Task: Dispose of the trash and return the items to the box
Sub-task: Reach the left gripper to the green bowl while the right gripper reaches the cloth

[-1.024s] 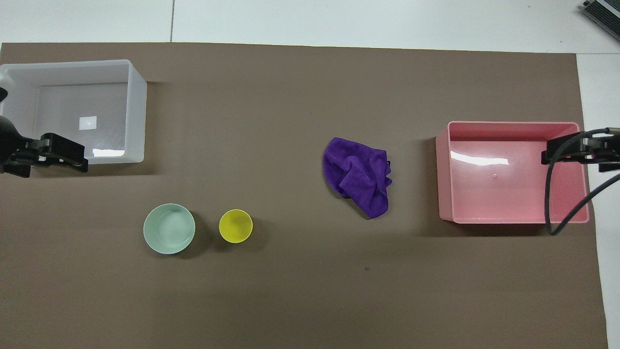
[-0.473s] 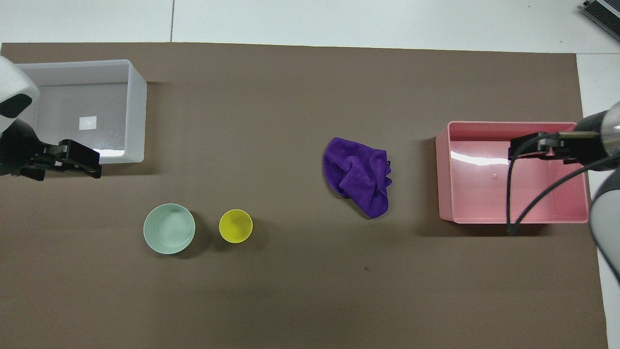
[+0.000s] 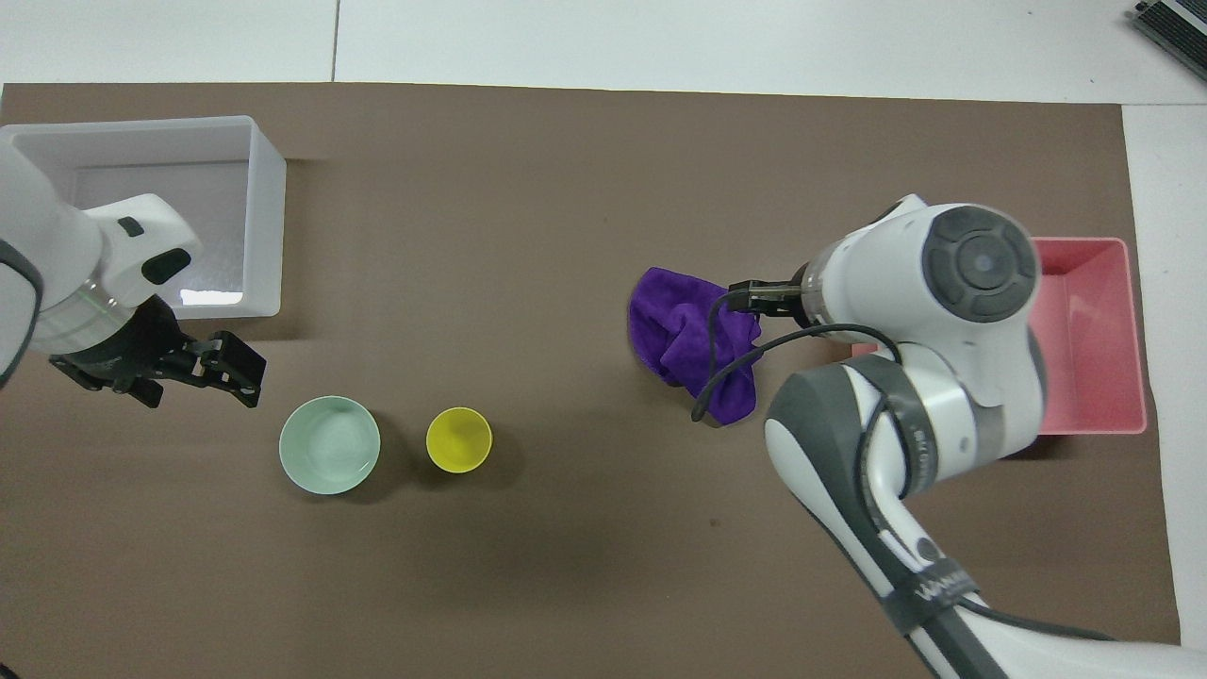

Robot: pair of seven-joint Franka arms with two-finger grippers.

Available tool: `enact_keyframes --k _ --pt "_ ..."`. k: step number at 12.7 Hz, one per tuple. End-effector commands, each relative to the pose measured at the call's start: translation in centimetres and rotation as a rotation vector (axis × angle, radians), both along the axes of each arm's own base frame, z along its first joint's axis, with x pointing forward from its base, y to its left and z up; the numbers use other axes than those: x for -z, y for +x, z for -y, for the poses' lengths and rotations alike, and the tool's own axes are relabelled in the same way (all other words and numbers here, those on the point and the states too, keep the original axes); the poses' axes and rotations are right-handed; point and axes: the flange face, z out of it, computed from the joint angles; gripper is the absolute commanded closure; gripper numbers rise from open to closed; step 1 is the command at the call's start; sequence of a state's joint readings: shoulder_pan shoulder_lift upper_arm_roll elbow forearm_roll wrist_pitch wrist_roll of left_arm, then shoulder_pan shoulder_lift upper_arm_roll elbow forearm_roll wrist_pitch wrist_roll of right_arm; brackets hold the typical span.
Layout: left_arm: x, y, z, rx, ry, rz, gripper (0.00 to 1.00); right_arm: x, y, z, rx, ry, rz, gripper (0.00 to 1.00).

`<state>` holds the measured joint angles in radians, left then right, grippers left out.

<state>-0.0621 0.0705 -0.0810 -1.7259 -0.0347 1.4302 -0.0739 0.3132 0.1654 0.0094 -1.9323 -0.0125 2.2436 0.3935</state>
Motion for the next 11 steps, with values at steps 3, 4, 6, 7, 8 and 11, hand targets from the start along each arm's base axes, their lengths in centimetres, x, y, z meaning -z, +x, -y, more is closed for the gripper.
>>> enact_keyframes --k 3,4,6,7,8,11 --pt "6.8 -0.9 0.1 0.022 0.02 0.046 0.0 7.6 0.2 -2.3 0.002 0.028 0.059 0.0" --pt "7.7 -2.5 -0.3 0.021 0.015 0.073 0.0 9.4 0.4 -2.7 -0.005 0.032 0.067 0.0" --pt "11.1 -5.2 -1.2 0.009 0.012 0.114 0.0 11.1 0.6 -2.7 -0.025 0.028 0.066 0.0" --pt "13.2 -6.3 -1.4 0.006 0.012 0.12 0.0 11.6 0.5 -2.8 -0.034 0.025 0.061 0.0" --pt "14.6 -6.9 -1.6 0.003 0.009 0.152 0.0 11.6 0.5 -2.8 -0.052 0.021 0.06 0.07" --pt "19.6 -8.6 -2.0 -0.003 -0.002 0.253 0.0 12.0 0.0 -2.9 -0.057 0.015 0.042 1.0"
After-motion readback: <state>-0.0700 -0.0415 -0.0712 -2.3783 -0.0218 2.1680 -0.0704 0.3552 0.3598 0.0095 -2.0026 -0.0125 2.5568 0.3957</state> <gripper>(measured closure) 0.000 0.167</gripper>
